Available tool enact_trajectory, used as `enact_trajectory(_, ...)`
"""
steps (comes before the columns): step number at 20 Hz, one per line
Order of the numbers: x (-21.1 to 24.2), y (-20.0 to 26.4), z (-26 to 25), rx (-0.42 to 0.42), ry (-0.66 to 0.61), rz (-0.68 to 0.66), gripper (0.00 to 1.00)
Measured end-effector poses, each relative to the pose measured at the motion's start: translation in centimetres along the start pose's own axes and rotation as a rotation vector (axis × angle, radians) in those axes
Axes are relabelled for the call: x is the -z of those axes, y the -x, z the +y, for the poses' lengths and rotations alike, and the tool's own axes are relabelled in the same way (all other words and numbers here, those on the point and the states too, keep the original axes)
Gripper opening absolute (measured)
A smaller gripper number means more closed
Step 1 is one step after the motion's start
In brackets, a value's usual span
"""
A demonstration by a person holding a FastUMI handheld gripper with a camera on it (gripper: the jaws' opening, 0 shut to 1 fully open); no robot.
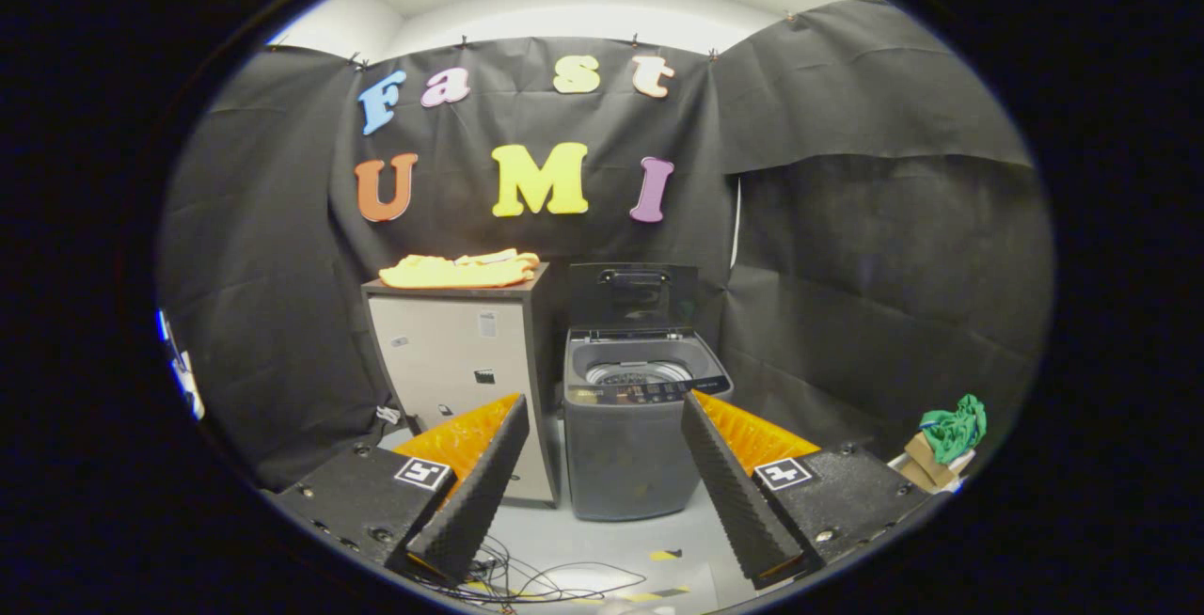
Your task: Put the clothes into the washing machine and then close the washing machine lid.
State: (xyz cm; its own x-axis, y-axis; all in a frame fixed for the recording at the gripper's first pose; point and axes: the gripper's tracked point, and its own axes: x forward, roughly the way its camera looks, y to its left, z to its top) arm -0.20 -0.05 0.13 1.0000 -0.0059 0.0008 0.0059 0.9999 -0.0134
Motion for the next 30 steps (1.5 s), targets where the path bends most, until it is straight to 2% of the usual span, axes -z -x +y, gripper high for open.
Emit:
enact_trajectory(9,-0.8,-0.9,-0.7,0.015,-0.006,-0.006,1.00)
enact_trajectory(15,-4.8,-3.9,-0.2,-0.003,-0.009,-0.014,1.00)
enact_trajectory(25,-16.4,-15.7,2.4,-0.064,-0.009,-0.045,1.00)
enact_trajectory(30,-22.3,-22.4,7.0,-0.156,0.005,-0.075,1.00)
